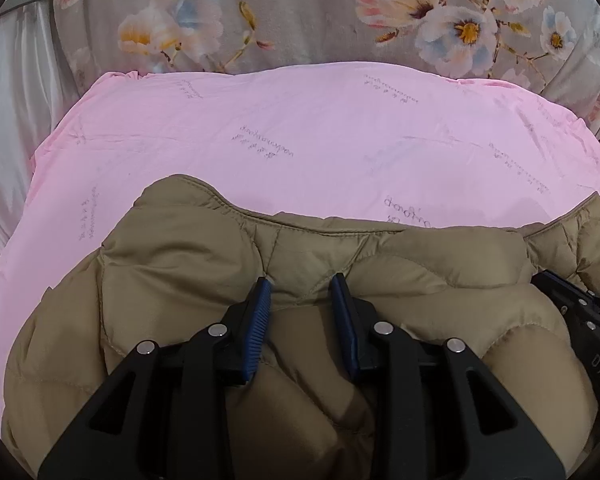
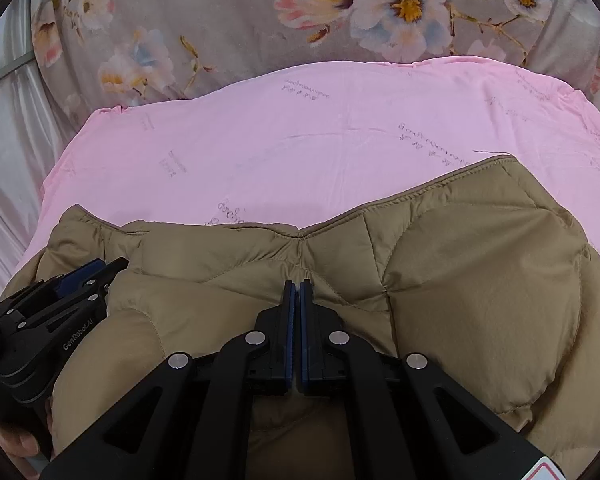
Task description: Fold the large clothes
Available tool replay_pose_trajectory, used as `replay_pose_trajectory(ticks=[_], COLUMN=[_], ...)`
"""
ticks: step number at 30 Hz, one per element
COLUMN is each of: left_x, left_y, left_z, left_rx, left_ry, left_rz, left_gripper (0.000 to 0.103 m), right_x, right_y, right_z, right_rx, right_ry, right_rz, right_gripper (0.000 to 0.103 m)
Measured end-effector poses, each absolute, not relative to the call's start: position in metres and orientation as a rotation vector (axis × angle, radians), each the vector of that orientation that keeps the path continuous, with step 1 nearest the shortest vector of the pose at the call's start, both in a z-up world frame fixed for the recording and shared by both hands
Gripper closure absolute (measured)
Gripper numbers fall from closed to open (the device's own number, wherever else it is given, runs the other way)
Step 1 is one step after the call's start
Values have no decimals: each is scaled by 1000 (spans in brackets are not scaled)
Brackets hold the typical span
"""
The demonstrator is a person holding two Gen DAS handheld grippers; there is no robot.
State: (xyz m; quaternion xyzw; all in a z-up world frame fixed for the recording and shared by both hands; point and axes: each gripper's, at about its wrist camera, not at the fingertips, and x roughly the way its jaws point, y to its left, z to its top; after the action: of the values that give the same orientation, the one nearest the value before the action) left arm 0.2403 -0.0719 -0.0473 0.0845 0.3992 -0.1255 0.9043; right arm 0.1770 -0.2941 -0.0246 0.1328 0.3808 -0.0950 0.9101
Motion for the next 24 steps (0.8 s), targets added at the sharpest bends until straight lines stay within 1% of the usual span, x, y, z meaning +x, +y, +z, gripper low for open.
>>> replay_pose_trajectory(ticks=[8, 12, 15, 18, 20, 24], left_x=[240, 236, 205, 165, 147, 138], left_y=[-73, -67, -55, -53, -55, -57], left_z=[-49, -42, -19, -1, -1, -19], left_rx=[183, 164, 124, 123, 129, 130], left_ry=[822, 828, 802, 763, 760, 797], left_rz=[-254, -245, -243, -265, -273, -262], left_gripper=[72, 72, 71, 67, 66, 66], right_x=[178, 158, 122, 99, 89, 81], right_y=[-296, -296, -284, -267, -254, -239], right_z=[-24, -10, 11, 15, 9, -12], right_rx=[281, 296, 296, 271, 230, 173], right_ry=[788, 731, 663, 657, 667, 696], right_rz=[-193, -209, -190, -176, -176, -195], right_gripper=[103, 102, 94, 93, 93, 93])
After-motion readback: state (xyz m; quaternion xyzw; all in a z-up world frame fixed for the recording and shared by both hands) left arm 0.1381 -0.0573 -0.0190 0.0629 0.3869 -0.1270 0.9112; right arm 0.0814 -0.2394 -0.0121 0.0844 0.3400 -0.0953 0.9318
